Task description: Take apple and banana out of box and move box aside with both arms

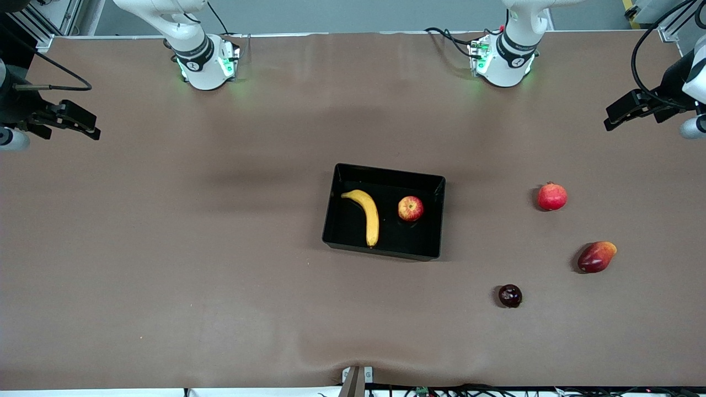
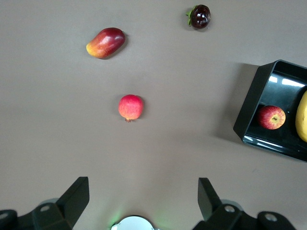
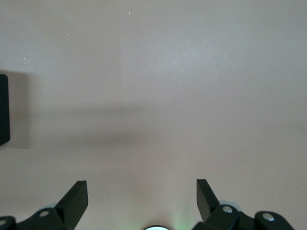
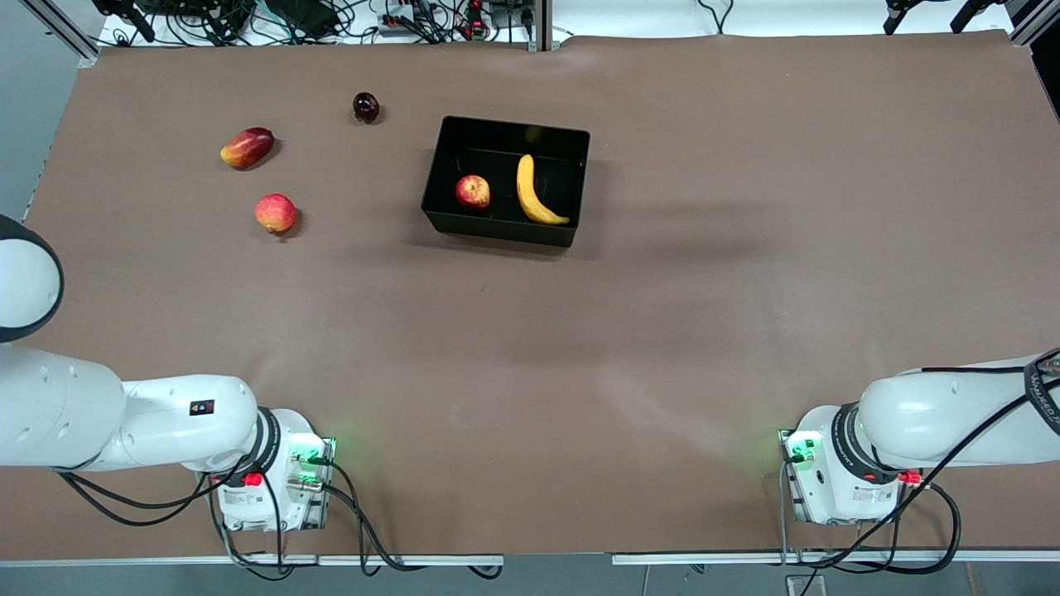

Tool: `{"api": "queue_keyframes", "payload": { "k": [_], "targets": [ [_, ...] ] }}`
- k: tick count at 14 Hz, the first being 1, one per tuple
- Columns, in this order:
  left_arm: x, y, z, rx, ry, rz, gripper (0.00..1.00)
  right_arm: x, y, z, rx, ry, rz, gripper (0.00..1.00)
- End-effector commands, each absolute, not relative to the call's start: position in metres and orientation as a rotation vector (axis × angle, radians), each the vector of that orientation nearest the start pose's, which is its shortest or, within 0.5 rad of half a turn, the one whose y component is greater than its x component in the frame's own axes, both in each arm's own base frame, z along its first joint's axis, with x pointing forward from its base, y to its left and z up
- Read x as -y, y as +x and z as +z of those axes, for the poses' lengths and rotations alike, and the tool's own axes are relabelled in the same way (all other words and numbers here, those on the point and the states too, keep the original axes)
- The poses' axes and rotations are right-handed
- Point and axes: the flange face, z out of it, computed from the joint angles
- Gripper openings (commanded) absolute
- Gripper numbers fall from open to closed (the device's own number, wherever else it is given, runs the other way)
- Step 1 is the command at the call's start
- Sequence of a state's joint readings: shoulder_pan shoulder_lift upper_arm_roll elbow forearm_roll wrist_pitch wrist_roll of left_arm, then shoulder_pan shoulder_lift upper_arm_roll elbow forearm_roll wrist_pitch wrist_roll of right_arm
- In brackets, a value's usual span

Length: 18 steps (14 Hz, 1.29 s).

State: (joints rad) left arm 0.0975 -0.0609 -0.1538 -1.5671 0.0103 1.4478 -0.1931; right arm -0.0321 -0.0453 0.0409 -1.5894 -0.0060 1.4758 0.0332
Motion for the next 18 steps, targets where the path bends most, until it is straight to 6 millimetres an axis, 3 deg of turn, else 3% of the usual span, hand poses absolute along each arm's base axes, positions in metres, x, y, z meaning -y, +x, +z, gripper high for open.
{"api": "queue_keyframes", "payload": {
  "k": [1,18],
  "targets": [
    [0.0292,0.5218,0.6545,0.186,-3.114,0.084,1.0,-0.0038,0.532,0.6361,-0.039,-3.164,0.101,1.0],
    [0.0288,0.5246,0.6508,0.189,-3.127,0.094,1.0,-0.0029,0.5318,0.6352,-0.041,-3.164,0.106,1.0]
  ]
}}
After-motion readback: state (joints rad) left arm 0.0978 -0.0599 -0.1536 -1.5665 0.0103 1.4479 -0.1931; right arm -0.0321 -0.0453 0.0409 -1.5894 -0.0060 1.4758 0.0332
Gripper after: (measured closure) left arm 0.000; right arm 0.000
